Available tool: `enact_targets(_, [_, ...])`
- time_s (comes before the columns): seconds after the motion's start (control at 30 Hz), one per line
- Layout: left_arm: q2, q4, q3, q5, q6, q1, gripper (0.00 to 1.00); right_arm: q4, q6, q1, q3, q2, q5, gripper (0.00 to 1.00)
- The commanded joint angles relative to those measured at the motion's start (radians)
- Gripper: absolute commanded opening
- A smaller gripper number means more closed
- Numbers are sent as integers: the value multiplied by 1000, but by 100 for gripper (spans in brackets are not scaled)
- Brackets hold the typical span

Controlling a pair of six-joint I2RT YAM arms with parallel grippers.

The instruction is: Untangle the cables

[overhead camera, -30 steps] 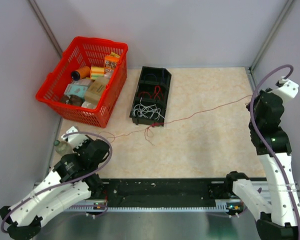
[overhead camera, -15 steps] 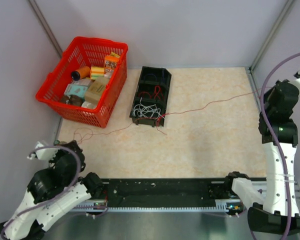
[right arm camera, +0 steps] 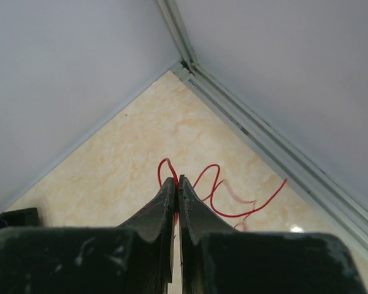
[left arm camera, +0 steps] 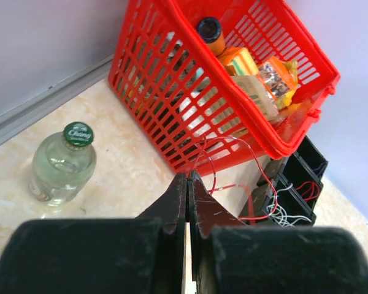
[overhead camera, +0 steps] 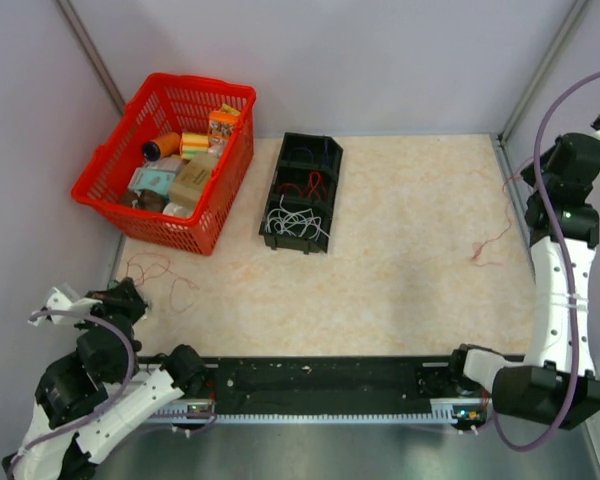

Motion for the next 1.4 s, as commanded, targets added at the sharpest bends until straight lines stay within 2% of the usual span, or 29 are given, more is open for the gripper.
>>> enact_targets(0.0, [-24,240,-20,104,245,1,0,79,35,-12,96,77,-232,0])
enact_targets(0.07, [-17,352,-63,220,286,1,0,90,7,59,81,71,-262,0])
enact_targets(0.13, [19,449,-107,316,317,1,0,87,-45,156,56,36,-226,0])
enact_targets(0.27, [178,558,-113,469,355,1,0,55,-54,258,18,-67,-262,0])
enact_targets(0.43, [397,598,-63,563,383,1,0,-40,-70,285,75,-142,-303,0])
enact_targets(0.47, [416,615,-57,581,389,1,0,-54,-62,285,79,-151,-359,0])
enact_targets(0.7, [459,681,-35,746,446,1,0,-100,2,288,41,-208,-541,0])
enact_targets(0.87, [459,687,-47,740,441,1,0,-97,-7,337,-72,-199,-631,0])
enact_targets(1.0, [461,676,-63,740,423,1,0,-80,-2,452,-198,-187,-579,0])
enact_targets(1.13, [458,675,-80,743,414,3,0,-83,33,592,-345,-165,-445,0])
enact_targets(1.3, [459,687,-98,750,406,1,0,-191,177,673,-462,-72,-259,0])
enact_targets(1.37, [461,697,-104,760,403,1,0,-198,189,672,-510,-47,-246,0])
